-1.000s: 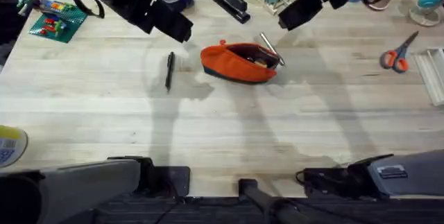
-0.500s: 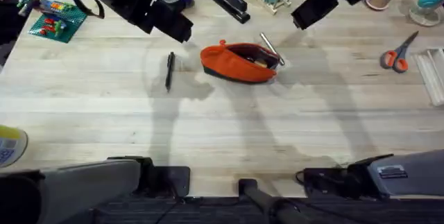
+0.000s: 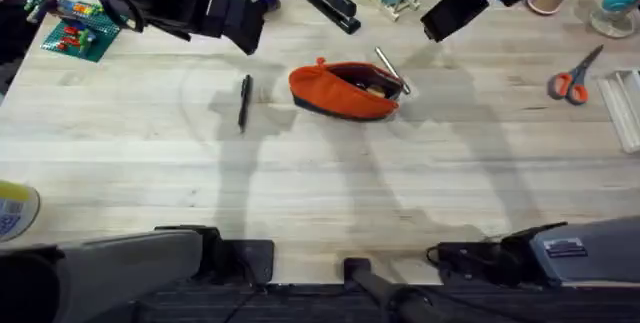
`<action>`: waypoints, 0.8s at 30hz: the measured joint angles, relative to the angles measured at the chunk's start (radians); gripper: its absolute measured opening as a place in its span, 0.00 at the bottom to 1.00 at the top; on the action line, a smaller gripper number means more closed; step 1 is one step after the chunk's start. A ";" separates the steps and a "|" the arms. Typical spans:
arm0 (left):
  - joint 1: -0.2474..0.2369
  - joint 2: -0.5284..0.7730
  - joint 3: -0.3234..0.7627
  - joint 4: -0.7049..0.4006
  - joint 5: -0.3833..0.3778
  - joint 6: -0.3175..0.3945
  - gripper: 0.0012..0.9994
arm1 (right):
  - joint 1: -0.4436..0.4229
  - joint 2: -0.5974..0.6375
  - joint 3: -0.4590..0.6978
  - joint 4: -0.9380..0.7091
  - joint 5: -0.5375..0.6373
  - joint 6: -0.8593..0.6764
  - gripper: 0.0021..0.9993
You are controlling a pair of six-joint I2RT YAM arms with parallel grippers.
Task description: Unzip the bag, pick up the pens from the table one at a time and place them inside, then zip the bag closed.
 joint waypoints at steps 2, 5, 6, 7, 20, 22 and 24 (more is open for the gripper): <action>0.000 0.000 -0.010 0.006 -0.019 -0.033 1.00 | 0.000 0.000 0.000 0.000 0.000 0.000 1.00; 0.000 0.000 -0.065 0.048 -0.032 -0.061 1.00 | 0.000 0.000 0.000 0.000 0.000 0.000 1.00; 0.000 0.000 -0.091 0.067 -0.037 -0.066 1.00 | 0.000 0.000 0.000 0.000 0.000 0.000 1.00; 0.000 0.000 -0.121 0.089 -0.040 -0.071 1.00 | 0.000 0.000 0.000 0.000 0.000 0.000 1.00; 0.000 0.000 -0.381 0.411 -0.046 -0.088 1.00 | -0.045 0.000 0.000 -0.128 -0.108 -0.001 1.00; 0.000 0.000 -0.398 0.436 -0.046 -0.088 1.00 | -0.074 0.000 0.000 -0.145 -0.144 -0.001 1.00; 0.000 0.000 -0.417 0.466 -0.046 -0.088 1.00 | -0.101 0.000 0.000 -0.171 -0.168 -0.004 1.00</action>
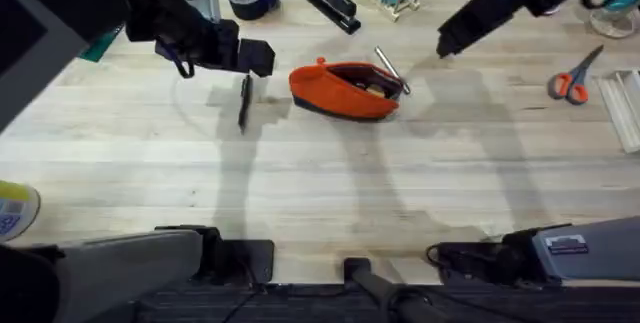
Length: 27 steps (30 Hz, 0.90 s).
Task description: Unzip the bag, pick up the pens from the table one at a time and place them inside, then zip the bag closed.
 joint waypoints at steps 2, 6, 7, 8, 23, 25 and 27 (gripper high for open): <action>0.000 0.000 -0.020 0.023 0.000 0.000 1.00 | -0.025 0.000 0.000 -0.026 -0.014 -0.005 1.00; 0.000 0.009 -0.036 0.045 0.000 0.000 1.00 | -0.052 0.000 -0.005 -0.029 -0.037 -0.012 1.00; 0.000 0.015 -0.036 0.052 0.000 0.000 1.00 | -0.053 0.000 -0.010 -0.025 -0.040 -0.014 1.00; 0.000 0.023 -0.036 0.060 0.000 0.000 1.00 | -0.053 0.000 -0.018 -0.020 -0.044 -0.016 1.00; 0.000 0.281 -0.039 0.100 0.000 0.000 1.00 | -0.053 -0.001 -0.142 0.046 -0.055 0.029 1.00; 0.000 0.290 -0.039 0.112 0.000 0.000 1.00 | -0.053 -0.007 -0.167 0.074 -0.055 0.045 1.00; 0.000 0.293 -0.039 0.115 -0.003 0.000 1.00 | -0.053 -0.021 -0.203 0.107 -0.055 0.060 1.00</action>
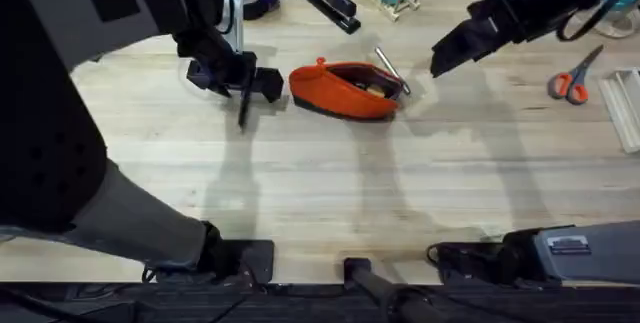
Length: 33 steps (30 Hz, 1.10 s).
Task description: Unzip the bag, pick up the pens from the table one at a time and place them inside, then zip the bag closed.
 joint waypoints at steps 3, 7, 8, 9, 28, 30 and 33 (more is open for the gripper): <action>0.000 0.000 0.000 0.000 -0.001 0.000 1.00 | 0.000 -0.035 -0.064 0.038 0.000 0.022 1.00; 0.000 0.000 0.000 0.000 -0.001 0.000 1.00 | 0.000 -0.084 -0.118 0.057 0.000 0.042 1.00; 0.000 0.000 0.000 0.000 -0.001 0.000 1.00 | 0.000 -0.094 -0.122 0.057 0.000 0.045 1.00; 0.000 0.000 0.000 0.000 -0.001 0.000 1.00 | 0.000 -0.104 -0.125 0.058 0.000 0.046 1.00; 0.001 0.006 0.001 0.006 -0.012 -0.004 0.04 | 0.000 -0.140 -0.125 0.036 0.000 0.050 1.00; 0.001 0.006 0.001 0.006 -0.012 -0.004 0.04 | 0.000 -0.140 -0.125 0.036 0.000 0.053 1.00; 0.001 0.006 0.001 0.007 -0.012 -0.004 0.04 | 0.000 -0.140 -0.125 0.036 0.000 0.053 1.00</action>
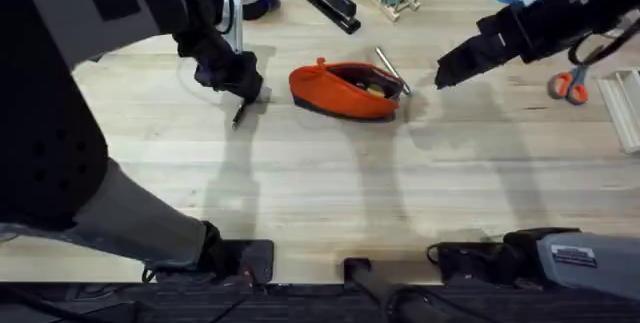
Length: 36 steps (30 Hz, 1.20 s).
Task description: Unzip the bag, pick up the pens from the table one at a time and place them inside, then zip the bag closed.
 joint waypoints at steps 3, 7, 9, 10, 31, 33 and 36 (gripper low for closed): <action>0.000 0.000 0.000 0.000 0.000 0.000 0.04 | 0.000 0.000 0.000 0.000 0.000 0.000 1.00; 0.000 0.000 0.001 0.000 0.000 0.000 0.04 | 0.000 0.000 0.000 0.000 0.000 0.000 1.00; 0.000 0.000 0.005 -0.002 0.000 0.000 0.04 | 0.000 0.000 0.000 0.000 0.000 0.000 1.00; 0.000 0.000 0.006 -0.002 0.000 0.000 0.04 | 0.000 0.000 0.000 0.000 0.000 0.000 1.00; -0.008 -0.252 0.253 -0.183 0.063 0.115 0.04 | 0.000 0.000 0.000 0.000 0.000 0.000 1.00; -0.024 -0.266 0.283 -0.227 0.072 0.163 0.04 | 0.000 0.000 0.000 0.000 0.000 0.000 1.00; -0.064 -0.272 0.339 -0.282 0.078 0.234 0.04 | 0.000 0.000 0.000 0.000 0.000 0.000 1.00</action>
